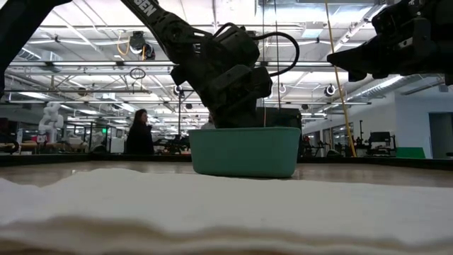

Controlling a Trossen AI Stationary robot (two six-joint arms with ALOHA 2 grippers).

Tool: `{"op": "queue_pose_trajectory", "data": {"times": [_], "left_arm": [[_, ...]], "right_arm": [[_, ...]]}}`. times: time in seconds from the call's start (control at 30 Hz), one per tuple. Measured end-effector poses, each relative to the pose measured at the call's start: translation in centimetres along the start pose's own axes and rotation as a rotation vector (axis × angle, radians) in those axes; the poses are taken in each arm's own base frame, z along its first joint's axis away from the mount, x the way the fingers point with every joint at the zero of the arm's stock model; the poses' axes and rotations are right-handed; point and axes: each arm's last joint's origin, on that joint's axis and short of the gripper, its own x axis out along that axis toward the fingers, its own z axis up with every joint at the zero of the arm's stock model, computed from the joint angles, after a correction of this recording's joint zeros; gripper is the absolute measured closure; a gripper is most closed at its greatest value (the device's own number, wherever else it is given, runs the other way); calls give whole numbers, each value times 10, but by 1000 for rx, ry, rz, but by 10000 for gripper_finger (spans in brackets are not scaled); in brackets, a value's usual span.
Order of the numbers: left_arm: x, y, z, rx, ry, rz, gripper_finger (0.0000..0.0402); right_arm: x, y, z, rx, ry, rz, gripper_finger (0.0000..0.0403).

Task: Pick and placing Produce into tupperware
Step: Put the yellow lemon into the green bin

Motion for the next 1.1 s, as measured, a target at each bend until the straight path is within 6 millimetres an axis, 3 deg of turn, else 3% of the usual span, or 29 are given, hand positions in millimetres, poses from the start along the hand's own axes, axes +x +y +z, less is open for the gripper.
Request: {"op": "queue_pose_trajectory", "data": {"times": [0.43,0.73,1.1], "left_arm": [[0,1,0,11,-3,31,217],[0,1,0,26,0,18,175],[0,1,0,38,0,18,172]], "right_arm": [[0,0,0,1,0,0,403],[0,0,0,1,0,0,403],[0,0,0,1,0,0,403]]}}
